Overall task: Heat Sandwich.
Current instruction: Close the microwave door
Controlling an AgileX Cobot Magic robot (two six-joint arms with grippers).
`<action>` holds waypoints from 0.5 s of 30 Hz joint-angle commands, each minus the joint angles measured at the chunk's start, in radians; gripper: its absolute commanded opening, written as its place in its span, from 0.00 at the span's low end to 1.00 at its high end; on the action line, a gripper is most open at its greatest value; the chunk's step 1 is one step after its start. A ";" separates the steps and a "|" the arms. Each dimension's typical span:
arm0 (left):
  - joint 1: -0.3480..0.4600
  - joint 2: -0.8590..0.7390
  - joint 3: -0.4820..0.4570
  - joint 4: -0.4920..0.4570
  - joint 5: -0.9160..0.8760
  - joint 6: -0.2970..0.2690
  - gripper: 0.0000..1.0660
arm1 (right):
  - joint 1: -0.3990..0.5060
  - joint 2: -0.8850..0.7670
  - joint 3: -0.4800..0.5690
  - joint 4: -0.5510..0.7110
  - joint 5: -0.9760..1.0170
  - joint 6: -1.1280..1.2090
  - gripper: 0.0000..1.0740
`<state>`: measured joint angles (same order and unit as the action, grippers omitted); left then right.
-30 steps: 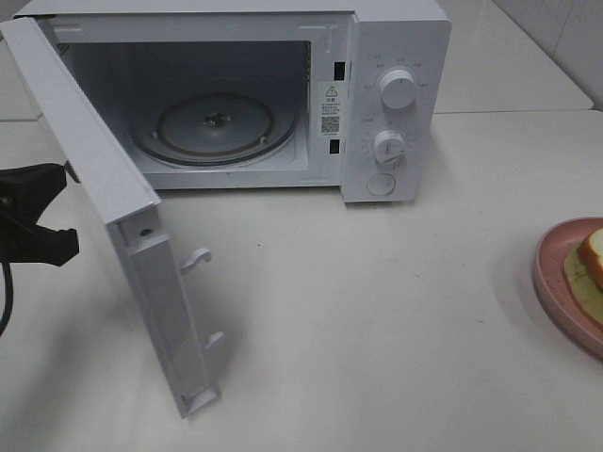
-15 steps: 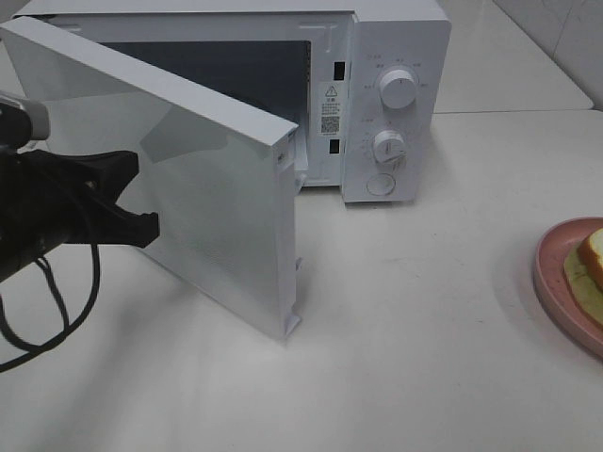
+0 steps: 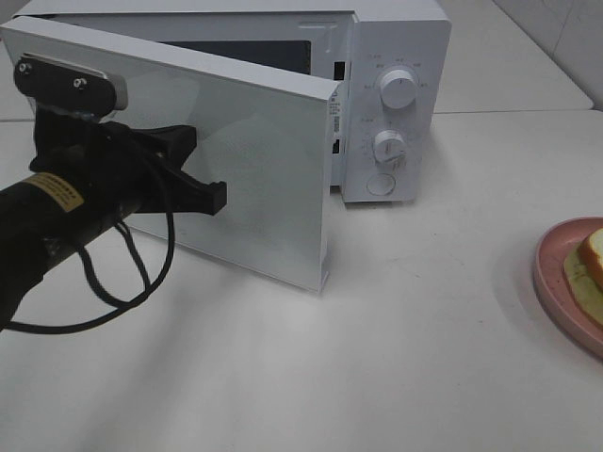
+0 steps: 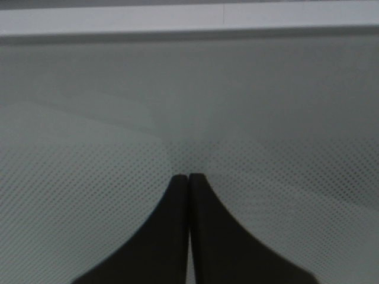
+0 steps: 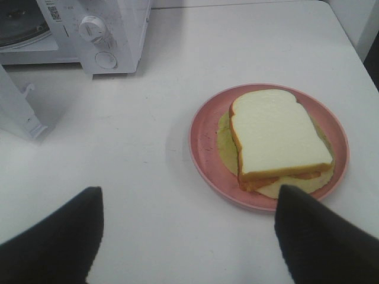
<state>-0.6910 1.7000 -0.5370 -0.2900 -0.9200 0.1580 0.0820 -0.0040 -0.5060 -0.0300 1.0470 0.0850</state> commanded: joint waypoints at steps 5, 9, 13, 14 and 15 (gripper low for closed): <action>-0.011 0.051 -0.128 -0.030 0.065 0.006 0.00 | -0.003 -0.026 0.003 -0.004 -0.008 -0.006 0.71; -0.011 0.070 -0.166 -0.030 0.072 0.006 0.00 | -0.003 -0.026 0.003 -0.004 -0.008 -0.006 0.71; -0.011 0.117 -0.242 -0.033 0.124 0.006 0.00 | -0.003 -0.026 0.003 -0.004 -0.008 -0.006 0.71; -0.011 0.117 -0.242 -0.033 0.124 0.006 0.00 | -0.003 -0.026 0.003 -0.004 -0.008 -0.006 0.71; -0.011 0.127 -0.257 -0.033 0.127 0.006 0.00 | -0.003 -0.026 0.003 -0.004 -0.008 -0.006 0.71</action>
<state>-0.6950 1.8170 -0.7710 -0.3160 -0.8080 0.1610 0.0820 -0.0040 -0.5060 -0.0300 1.0470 0.0850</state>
